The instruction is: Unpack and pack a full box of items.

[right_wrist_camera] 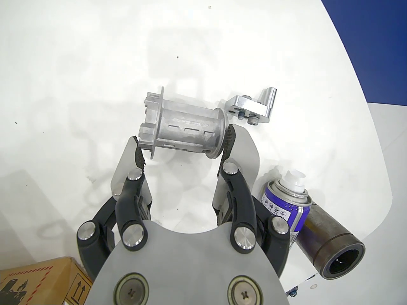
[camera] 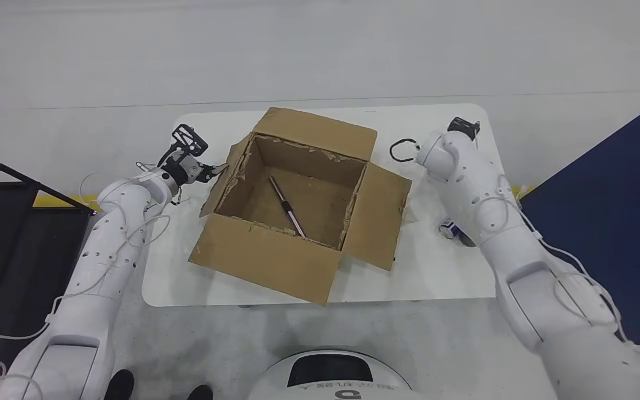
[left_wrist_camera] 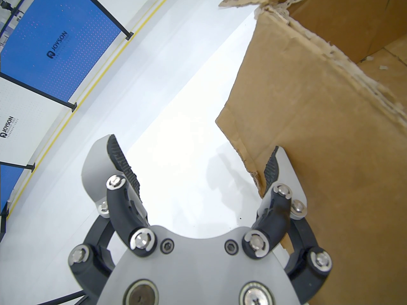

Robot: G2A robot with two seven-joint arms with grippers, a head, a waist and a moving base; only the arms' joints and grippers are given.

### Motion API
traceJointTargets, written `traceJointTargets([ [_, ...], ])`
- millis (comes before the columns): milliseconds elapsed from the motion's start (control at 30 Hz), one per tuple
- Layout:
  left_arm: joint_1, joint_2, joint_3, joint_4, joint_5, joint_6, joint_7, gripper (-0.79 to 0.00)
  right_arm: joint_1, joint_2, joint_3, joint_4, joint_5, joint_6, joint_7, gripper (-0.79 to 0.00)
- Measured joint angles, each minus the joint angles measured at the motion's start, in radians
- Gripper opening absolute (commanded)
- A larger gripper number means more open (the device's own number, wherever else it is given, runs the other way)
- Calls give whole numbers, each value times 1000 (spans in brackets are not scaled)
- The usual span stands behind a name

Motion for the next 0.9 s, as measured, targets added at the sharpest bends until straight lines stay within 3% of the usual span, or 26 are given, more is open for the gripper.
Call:
traceJointTargets([
  [133, 0, 0, 0, 0, 0, 0, 0, 0, 7, -5, 15, 18, 16, -9, -18, -114],
  [367, 0, 0, 0, 0, 0, 0, 0, 0, 12, -12, 38, 37, 35, -14, -45, -172],
  [500, 0, 0, 0, 0, 0, 0, 0, 0, 16, -17, 45, 50, 43, -14, -55, -280],
  [567, 0, 0, 0, 0, 0, 0, 0, 0, 20, -20, 47, 61, 45, -12, -58, -403],
  [633, 0, 0, 0, 0, 0, 0, 0, 0, 25, -24, 47, 78, 48, -8, -59, -437],
  [700, 0, 0, 0, 0, 0, 0, 0, 0, 30, -29, 46, 93, 50, -9, -56, -539],
  [800, 0, 0, 0, 0, 0, 0, 0, 0, 33, -33, 45, 94, 55, -28, -53, -785],
  [900, 0, 0, 0, 0, 0, 0, 0, 0, 18, -32, 54, 53, 59, -49, -64, -785],
])
